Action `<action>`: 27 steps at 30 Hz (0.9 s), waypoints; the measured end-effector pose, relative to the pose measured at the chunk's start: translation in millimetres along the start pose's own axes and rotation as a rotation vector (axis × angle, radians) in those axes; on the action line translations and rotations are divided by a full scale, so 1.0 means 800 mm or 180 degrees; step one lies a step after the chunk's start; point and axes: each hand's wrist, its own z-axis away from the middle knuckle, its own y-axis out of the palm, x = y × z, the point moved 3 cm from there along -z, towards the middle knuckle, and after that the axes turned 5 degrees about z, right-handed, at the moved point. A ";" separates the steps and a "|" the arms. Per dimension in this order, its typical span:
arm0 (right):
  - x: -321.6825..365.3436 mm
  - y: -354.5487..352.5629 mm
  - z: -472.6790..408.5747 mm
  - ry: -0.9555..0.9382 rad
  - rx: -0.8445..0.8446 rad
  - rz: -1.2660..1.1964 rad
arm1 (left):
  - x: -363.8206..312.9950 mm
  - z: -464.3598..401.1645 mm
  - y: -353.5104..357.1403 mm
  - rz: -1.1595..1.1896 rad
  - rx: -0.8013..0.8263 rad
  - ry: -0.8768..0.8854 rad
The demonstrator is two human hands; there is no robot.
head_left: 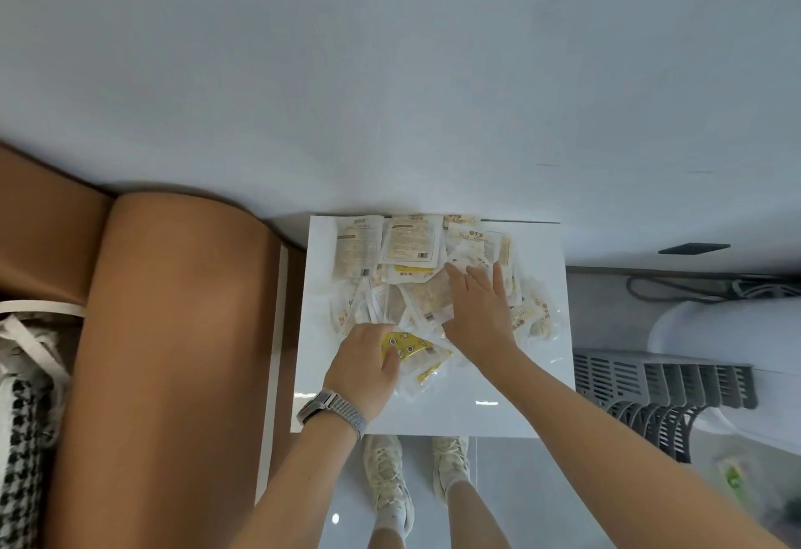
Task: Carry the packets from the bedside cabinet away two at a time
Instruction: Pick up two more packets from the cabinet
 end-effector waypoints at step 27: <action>0.002 -0.056 0.081 0.1152 0.2001 -0.5132 | -0.038 0.020 0.000 0.3059 0.0223 -0.0545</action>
